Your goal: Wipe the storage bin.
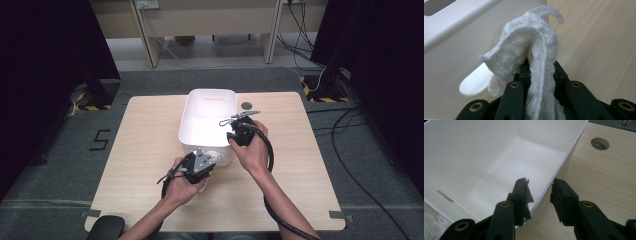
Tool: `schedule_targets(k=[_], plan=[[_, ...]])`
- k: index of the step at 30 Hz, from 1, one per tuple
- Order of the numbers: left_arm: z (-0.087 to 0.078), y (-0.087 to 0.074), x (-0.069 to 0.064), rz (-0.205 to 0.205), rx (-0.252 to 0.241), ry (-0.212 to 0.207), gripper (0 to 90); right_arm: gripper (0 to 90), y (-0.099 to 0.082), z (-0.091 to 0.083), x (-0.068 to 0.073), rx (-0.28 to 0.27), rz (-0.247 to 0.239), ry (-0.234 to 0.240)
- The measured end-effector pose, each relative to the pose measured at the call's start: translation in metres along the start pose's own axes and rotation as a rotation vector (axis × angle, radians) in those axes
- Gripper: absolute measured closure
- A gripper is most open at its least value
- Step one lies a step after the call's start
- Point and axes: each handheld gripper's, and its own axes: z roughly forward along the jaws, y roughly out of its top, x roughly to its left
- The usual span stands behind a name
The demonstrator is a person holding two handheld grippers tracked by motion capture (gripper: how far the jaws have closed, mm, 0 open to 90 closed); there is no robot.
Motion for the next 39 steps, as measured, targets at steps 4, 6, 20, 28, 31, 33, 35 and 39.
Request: schedule_targets(k=[4, 6, 20, 28, 31, 33, 35, 39], plan=[[-0.004, 0.005, 0.002, -0.005, -0.011, 0.007, 75.6, 64.2, 0.000, 0.000, -0.001, 0.002, -0.002, 0.000], [-0.004, 0.006, 0.003, -0.007, -0.010, 0.008, 75.6, 64.0, 0.001, -0.001, -0.001, 0.004, 0.002, 0.003], [-0.007, 0.009, 0.006, -0.020, -0.015, 0.025, 75.6, 67.9, 0.003, -0.008, 0.006, 0.022, 0.018, 0.005], [-0.008, 0.012, 0.006, -0.014, -0.012, 0.021, 75.6, 68.1, 0.002, -0.008, 0.006, 0.018, 0.031, 0.011], [-0.008, 0.014, 0.005, -0.014, -0.015, 0.020, 75.6, 68.1, 0.002, -0.008, 0.006, 0.020, 0.032, 0.014], [-0.007, 0.015, 0.006, -0.014, -0.013, 0.019, 75.6, 68.0, 0.002, -0.008, 0.006, 0.019, 0.031, 0.014], [-0.007, 0.016, 0.005, -0.016, -0.016, 0.021, 75.6, 67.8, 0.002, -0.008, 0.006, 0.017, 0.035, 0.014], [-0.006, 0.018, 0.004, -0.011, -0.013, 0.020, 75.6, 67.6, 0.002, -0.007, 0.007, 0.016, 0.033, 0.011]])
